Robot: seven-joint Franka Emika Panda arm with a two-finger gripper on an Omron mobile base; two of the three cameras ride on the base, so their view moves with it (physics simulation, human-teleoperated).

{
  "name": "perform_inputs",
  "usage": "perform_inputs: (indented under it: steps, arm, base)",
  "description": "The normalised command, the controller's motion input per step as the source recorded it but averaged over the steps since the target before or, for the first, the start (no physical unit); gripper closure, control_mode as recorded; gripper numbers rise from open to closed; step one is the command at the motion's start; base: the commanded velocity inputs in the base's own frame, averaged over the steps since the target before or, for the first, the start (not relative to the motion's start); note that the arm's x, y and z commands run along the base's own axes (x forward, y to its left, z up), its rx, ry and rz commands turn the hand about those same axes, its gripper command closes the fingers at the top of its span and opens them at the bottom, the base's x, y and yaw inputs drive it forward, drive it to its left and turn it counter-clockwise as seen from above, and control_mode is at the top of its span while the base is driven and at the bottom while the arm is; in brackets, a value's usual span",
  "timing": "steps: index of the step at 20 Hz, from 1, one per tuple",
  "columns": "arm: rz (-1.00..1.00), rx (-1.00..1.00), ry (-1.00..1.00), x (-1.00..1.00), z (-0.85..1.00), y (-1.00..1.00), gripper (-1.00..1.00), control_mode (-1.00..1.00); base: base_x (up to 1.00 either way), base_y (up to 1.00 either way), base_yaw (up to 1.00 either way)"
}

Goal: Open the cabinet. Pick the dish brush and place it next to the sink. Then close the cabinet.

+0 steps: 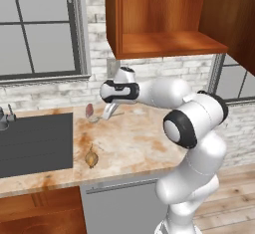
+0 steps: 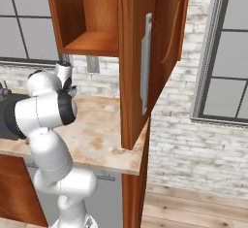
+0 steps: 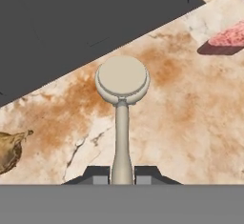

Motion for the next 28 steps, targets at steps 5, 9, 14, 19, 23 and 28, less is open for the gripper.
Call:
perform_inputs:
  steps: [5, 9, 14, 19, 23, 28]
  arm:
    - [0.06, 0.00, 0.01, 0.20, -0.42, 0.21, 1.00, -1.00]
    - [0.07, 0.00, 0.00, 0.11, -0.36, 0.20, 1.00, -1.00]
    - [0.06, 0.00, 0.00, 0.19, -0.25, 0.18, 1.00, -1.00]
    - [0.03, -0.01, 0.00, 0.17, -0.31, 0.16, 1.00, -1.00]
    - [0.00, -0.02, 0.00, 0.04, -0.24, 0.11, 1.00, -1.00]
    - [0.00, -0.02, 0.00, 0.00, -0.19, 0.03, 1.00, -1.00]
  base:
    - [0.00, 0.00, 0.00]
    - [0.00, 0.00, 0.00]
    - [0.00, 0.00, 0.00]
    - [0.00, 0.00, 0.00]
    - [0.00, 0.00, 0.00]
    - [0.00, 0.00, 0.00]
